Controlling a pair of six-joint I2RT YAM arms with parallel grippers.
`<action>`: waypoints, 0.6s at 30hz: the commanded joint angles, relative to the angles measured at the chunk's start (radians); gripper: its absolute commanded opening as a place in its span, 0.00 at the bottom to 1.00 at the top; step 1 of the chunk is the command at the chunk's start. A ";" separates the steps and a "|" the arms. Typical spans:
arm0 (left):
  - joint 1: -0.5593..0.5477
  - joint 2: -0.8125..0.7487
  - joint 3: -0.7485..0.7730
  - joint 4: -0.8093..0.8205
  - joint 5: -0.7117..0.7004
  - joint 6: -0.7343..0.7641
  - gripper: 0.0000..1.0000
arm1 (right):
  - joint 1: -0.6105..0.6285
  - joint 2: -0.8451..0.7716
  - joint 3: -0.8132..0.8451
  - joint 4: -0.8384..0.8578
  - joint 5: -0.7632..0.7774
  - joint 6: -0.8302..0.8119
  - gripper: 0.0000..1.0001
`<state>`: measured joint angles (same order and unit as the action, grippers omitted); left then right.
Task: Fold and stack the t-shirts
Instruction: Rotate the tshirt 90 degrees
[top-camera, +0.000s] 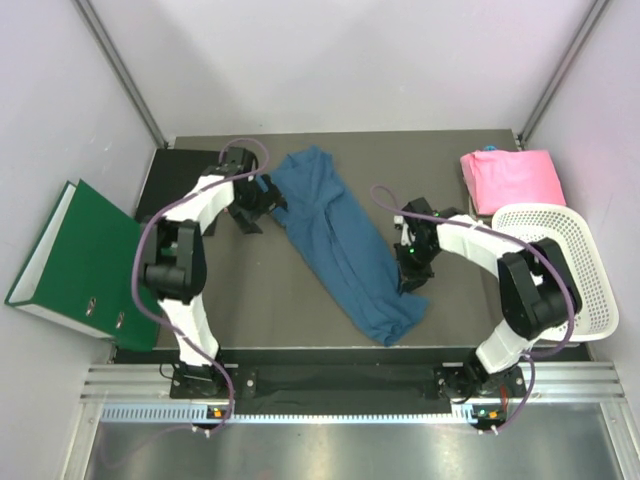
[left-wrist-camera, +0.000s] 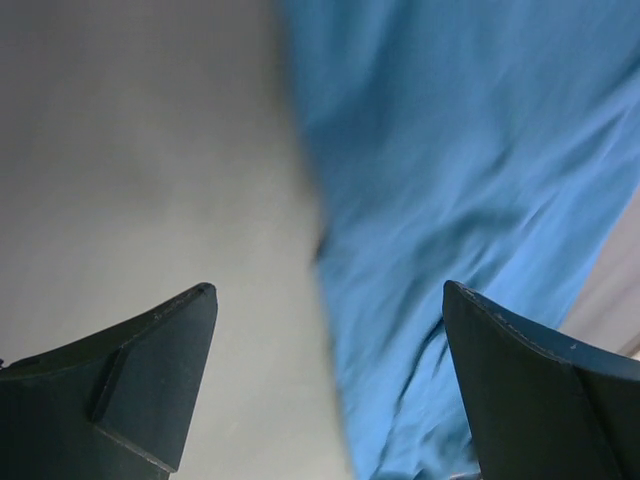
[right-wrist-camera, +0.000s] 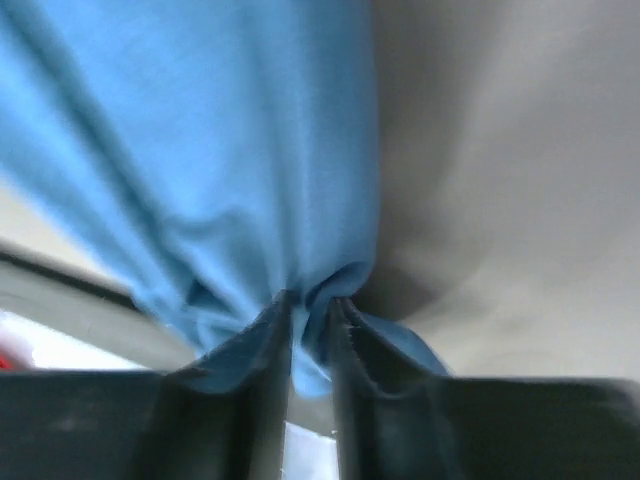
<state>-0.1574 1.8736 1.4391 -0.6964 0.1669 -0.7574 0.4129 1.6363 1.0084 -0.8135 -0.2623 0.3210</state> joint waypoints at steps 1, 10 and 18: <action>-0.028 0.163 0.173 0.018 -0.015 0.013 0.99 | 0.101 -0.076 0.012 -0.044 -0.100 0.061 0.33; -0.044 0.374 0.409 -0.046 -0.070 0.024 0.92 | 0.084 -0.132 0.176 -0.107 0.038 0.046 0.81; -0.042 0.505 0.579 -0.075 -0.050 0.046 0.00 | -0.006 -0.107 0.277 -0.107 0.063 0.021 0.80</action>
<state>-0.2005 2.3211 1.9335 -0.7586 0.1257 -0.7284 0.4492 1.5448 1.2156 -0.9058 -0.2295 0.3622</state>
